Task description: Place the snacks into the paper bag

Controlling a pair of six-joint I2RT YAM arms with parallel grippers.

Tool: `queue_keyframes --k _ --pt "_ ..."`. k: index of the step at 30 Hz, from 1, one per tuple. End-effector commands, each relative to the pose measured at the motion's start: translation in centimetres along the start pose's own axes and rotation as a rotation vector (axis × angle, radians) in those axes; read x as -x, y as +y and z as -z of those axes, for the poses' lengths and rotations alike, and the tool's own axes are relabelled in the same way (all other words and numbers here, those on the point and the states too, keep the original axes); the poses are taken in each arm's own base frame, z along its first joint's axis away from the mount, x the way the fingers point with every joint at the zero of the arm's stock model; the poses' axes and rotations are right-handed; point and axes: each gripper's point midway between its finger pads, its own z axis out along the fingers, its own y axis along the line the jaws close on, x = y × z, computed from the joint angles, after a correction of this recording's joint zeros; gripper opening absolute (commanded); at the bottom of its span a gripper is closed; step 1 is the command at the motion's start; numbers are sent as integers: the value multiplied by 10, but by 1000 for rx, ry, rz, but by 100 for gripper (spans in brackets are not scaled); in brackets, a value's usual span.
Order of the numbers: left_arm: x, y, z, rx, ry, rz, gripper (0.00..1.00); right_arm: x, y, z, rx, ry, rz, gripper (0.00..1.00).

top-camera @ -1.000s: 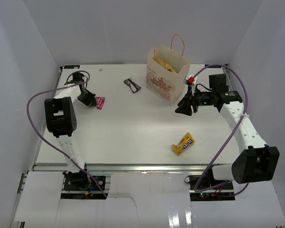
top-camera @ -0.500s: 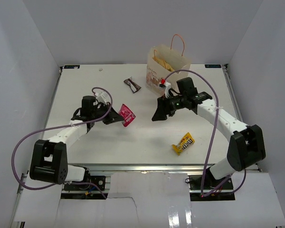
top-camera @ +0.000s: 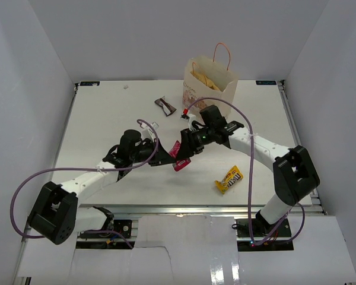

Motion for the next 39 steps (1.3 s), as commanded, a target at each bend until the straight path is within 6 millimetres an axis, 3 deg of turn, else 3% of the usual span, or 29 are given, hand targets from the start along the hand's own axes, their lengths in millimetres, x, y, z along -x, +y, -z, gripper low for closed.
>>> queue_keyframes --k 1,4,7,8,11,13,14,15,17,18,21,22,23,26,28,29,36,39 --pt "12 -18 3 -36 -54 -28 0 4 3 -1 -3 -28 7 37" --pt "12 -21 6 -39 -64 -24 3 6 7 3 6 -31 37 10" --pt "17 -24 12 -27 -103 -24 32 9 12 11 4 -38 106 8" --pt "19 -23 14 -10 -118 -19 47 11 17 16 4 -41 134 8" --pt "27 -31 27 0 -167 -45 60 21 21 30 -3 -52 324 8" --pt "34 -38 39 10 -215 -83 65 35 31 51 -8 -68 456 8" --pt "35 -40 44 12 -228 -95 67 56 39 69 -14 -118 589 8" --pt "41 -46 53 9 -272 -118 68 63 43 81 -20 -138 634 8" --pt "36 -42 59 37 -270 -120 69 93 49 114 -77 -229 766 8" --pt "36 -39 61 53 -280 -120 70 120 63 135 -121 -297 844 8" --pt "27 -36 68 60 -285 -106 70 173 62 189 -317 -441 908 8" --pt "25 -35 68 59 -285 -98 70 201 75 215 -377 -534 957 8" --pt "24 -38 70 44 -292 -89 70 218 62 236 -474 -585 931 8" --pt "19 -35 70 25 -297 -70 72 256 51 278 -664 -732 888 8" --pt "18 -37 71 4 -308 -63 74 269 29 285 -730 -760 842 8" --pt "17 -37 70 1 -308 -60 82 278 13 289 -781 -775 813 8" --pt "15 -39 64 -7 -268 -50 90 292 -61 262 -827 -694 718 9" --pt "14 -41 59 -10 -242 -52 92 289 -83 251 -829 -649 701 25"
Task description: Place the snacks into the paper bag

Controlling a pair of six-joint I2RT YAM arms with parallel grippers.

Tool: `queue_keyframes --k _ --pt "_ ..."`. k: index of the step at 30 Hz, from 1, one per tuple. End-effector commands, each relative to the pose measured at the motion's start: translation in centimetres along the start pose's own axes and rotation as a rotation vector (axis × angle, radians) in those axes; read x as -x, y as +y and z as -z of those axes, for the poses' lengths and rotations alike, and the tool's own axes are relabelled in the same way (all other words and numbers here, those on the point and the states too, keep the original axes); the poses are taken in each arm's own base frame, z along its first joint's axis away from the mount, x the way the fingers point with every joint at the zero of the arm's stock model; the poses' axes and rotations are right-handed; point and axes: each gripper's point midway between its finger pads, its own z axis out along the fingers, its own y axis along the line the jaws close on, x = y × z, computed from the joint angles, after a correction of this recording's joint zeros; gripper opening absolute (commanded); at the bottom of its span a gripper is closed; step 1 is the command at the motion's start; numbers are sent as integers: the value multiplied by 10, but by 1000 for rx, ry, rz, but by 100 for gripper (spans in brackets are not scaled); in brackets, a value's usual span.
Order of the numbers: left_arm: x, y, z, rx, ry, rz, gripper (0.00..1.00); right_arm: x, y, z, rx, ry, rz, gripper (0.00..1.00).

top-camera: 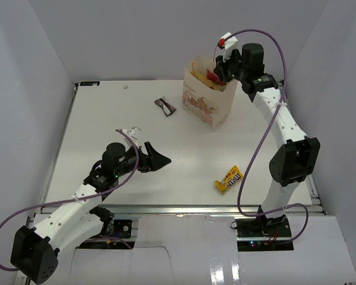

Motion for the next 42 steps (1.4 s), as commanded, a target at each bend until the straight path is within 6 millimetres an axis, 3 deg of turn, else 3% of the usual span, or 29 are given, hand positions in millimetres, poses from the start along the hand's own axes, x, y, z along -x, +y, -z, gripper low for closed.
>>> queue_keyframes --k 1,4,6,8,9,10,11,12,13,14,15,16,17,18,21,22,23,28,32,33,34,36,42 --pt "2 -12 -7 -30 26 -12 92 16 -16 4 -51 -36 27 32" --pt "-5 -17 -18 -28 69 -25 92 9 -17 7 -29 -18 17 46" --pt "-16 -21 -34 -18 128 -48 92 14 -20 22 -23 -29 6 56" --pt "-27 -27 -56 -5 185 -96 92 26 -25 46 -7 -59 -19 59" --pt "-31 -29 -64 -3 203 -117 91 24 -18 54 47 -65 -32 62" --pt "-41 -37 -73 -11 233 -154 90 24 -26 75 58 -67 -42 63" --pt "-45 -40 -93 -10 263 -208 90 20 -25 85 89 -68 -49 68" --pt "-48 -43 -104 -15 279 -245 89 3 -6 93 217 -62 -77 73" --pt "-58 -51 -114 -30 306 -287 89 -9 -7 113 241 -40 -101 73" --pt "-63 -54 -138 -40 338 -354 89 -24 -7 122 260 -16 -120 75" --pt "-72 -54 -148 -38 372 -389 88 -39 0 127 302 2 -102 76" --pt "-85 -59 -157 -55 414 -424 87 -68 6 135 320 57 -152 76" --pt "-106 -44 -174 -24 480 -444 86 -90 14 144 341 104 -204 76" --pt "-104 -63 -187 -58 490 -500 86 -116 22 153 362 132 -239 76" --pt "-126 -62 -217 -56 568 -560 85 -145 38 173 379 176 -289 76" --pt "-136 -65 -221 -64 589 -574 84 -163 43 179 379 201 -306 76" --pt "-141 -65 -225 -62 598 -585 84 -169 45 182 376 212 -314 76" --pt "-173 -57 -236 -29 669 -593 76 -183 47 191 368 223 -353 75" --pt "-189 -54 -236 -7 698 -584 58 -184 46 188 389 223 -380 74" --pt "-190 -52 -236 5 697 -583 47 -187 47 187 400 229 -399 74" --pt "-192 -51 -234 16 701 -575 42 -188 47 186 407 232 -405 73" --pt "-191 -51 -232 31 693 -567 27 -189 49 185 434 231 -406 72" --pt "-158 -56 -210 92 572 -549 20 -200 75 193 564 261 -447 70"
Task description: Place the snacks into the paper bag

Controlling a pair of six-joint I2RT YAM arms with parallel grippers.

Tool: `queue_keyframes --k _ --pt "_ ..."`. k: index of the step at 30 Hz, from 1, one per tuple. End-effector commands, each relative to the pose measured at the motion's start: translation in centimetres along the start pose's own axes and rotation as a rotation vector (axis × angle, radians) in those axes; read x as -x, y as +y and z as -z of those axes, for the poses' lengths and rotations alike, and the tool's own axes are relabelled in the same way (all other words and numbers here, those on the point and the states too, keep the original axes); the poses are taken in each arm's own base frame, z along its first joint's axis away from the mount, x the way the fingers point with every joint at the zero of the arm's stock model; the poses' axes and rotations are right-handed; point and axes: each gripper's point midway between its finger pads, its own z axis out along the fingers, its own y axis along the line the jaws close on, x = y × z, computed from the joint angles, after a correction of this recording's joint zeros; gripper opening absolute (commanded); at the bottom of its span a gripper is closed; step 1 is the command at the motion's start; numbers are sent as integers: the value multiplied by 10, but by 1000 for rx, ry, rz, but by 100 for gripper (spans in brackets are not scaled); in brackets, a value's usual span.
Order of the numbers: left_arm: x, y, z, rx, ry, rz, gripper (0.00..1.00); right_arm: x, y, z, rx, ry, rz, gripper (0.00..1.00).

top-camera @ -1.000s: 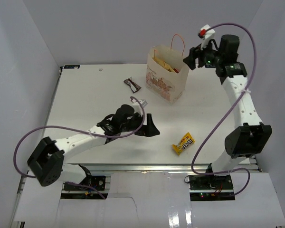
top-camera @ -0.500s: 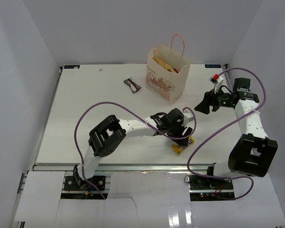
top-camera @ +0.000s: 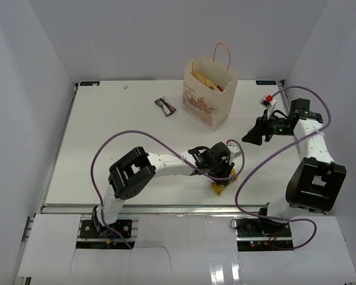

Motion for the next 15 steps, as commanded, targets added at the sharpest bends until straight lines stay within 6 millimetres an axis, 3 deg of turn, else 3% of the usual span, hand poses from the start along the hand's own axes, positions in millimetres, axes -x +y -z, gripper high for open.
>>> queue_keyframes --k 1,2,3,5,7,8,9,10,11,12,13,15 --pt "20 0 43 51 -108 29 19 -2 24 -1 111 4 -24 70" --pt "35 -6 60 28 -174 35 19 -4 28 -3 131 1 -41 69" --pt "20 2 62 34 -163 77 19 -5 30 -5 146 3 -54 69" --pt "25 2 75 8 -232 119 19 -6 36 -9 166 -8 -95 69" --pt "17 9 95 -11 -280 201 19 -12 47 -16 192 -8 -191 70" --pt "30 7 104 -49 -354 220 19 -6 46 -19 182 -33 -164 71" --pt "22 15 115 -58 -380 283 19 -6 50 -26 184 -24 -186 72" --pt "31 13 124 -92 -435 305 19 -15 55 -33 158 6 -348 74" --pt "33 16 130 -99 -462 328 19 -14 59 -38 111 15 -331 76" --pt "35 21 136 -102 -485 349 19 1 54 -44 84 -51 -257 78" --pt "37 21 143 -118 -516 370 20 -10 62 -51 75 -54 -395 87" --pt "43 25 152 -121 -553 384 20 14 79 -61 66 -132 -289 98"
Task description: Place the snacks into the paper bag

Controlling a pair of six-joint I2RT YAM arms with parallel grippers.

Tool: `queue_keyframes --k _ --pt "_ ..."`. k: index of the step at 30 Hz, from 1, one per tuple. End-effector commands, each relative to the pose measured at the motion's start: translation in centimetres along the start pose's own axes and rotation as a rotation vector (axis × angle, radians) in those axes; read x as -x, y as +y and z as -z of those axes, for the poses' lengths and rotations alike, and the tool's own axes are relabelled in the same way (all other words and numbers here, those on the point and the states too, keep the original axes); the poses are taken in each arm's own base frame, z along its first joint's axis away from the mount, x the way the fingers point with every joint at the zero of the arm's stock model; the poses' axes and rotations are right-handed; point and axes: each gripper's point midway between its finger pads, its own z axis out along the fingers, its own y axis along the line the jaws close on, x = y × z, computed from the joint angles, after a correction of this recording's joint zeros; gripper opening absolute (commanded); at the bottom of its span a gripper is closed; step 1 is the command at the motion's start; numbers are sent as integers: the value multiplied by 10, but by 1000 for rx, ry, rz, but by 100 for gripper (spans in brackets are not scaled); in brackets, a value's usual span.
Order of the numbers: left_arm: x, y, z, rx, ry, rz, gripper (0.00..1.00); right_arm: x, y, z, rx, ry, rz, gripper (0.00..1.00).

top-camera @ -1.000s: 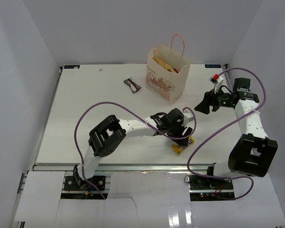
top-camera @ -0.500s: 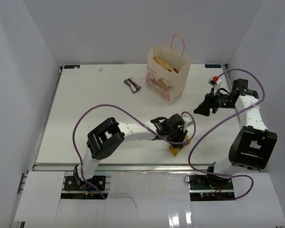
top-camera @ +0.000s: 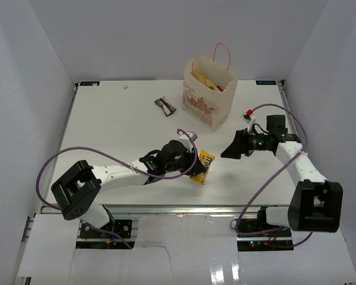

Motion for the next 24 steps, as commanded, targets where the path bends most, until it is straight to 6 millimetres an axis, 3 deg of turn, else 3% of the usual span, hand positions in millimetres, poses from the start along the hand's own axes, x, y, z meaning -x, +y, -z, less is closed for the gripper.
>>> queue_keyframes --k 1,2,8,15,18,24 --pt "47 -32 14 -123 -171 68 20 52 32 -15 6 -174 25 98" --pt "51 -31 15 -123 -184 73 20 48 46 -27 62 -135 -27 97" --pt "74 -40 20 -149 -247 74 20 42 72 -64 135 -89 -63 99" --pt "82 -42 29 -153 -284 85 20 37 78 -76 156 -61 -126 87" --pt "87 -42 38 -151 -320 89 21 32 74 -76 143 -51 -138 75" --pt "91 -39 48 -151 -357 91 22 24 79 -77 188 -34 -181 33"
